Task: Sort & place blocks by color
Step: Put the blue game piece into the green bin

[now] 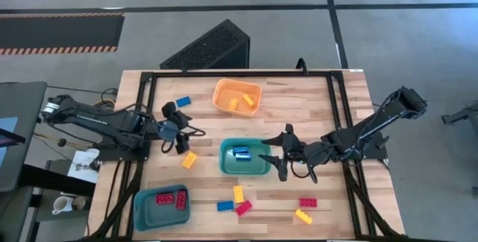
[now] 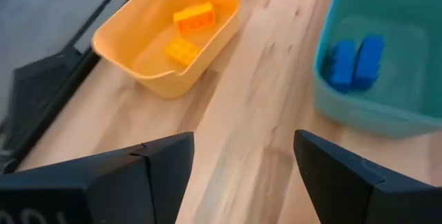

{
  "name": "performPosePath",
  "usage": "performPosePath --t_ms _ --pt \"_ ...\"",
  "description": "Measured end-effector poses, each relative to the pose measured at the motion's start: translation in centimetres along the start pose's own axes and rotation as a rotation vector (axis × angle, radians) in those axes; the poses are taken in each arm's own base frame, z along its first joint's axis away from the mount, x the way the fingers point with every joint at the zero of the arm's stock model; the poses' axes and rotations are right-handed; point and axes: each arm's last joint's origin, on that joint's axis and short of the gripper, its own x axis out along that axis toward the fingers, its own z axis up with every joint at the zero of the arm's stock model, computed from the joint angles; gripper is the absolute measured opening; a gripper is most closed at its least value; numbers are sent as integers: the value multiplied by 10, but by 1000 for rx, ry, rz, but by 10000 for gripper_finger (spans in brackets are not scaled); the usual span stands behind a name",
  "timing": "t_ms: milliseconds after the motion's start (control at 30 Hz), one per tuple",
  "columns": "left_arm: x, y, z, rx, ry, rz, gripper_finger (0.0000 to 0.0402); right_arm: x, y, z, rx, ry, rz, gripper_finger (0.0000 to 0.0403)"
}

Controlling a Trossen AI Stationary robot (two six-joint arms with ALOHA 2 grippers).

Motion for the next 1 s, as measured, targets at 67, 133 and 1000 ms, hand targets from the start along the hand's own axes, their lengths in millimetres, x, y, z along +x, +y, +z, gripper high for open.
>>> performPosePath --t_ms 67,133,1000 --pt "2 -1 -2 -37 -32 -16 238 -1 1 -1 -3 2 4 260" --pt "3 -2 -4 -48 -42 -33 238 -1 1 -1 4 2 2 260" --pt "46 17 -39 -127 314 0 238 23 2 -28 -130 103 -20 260"
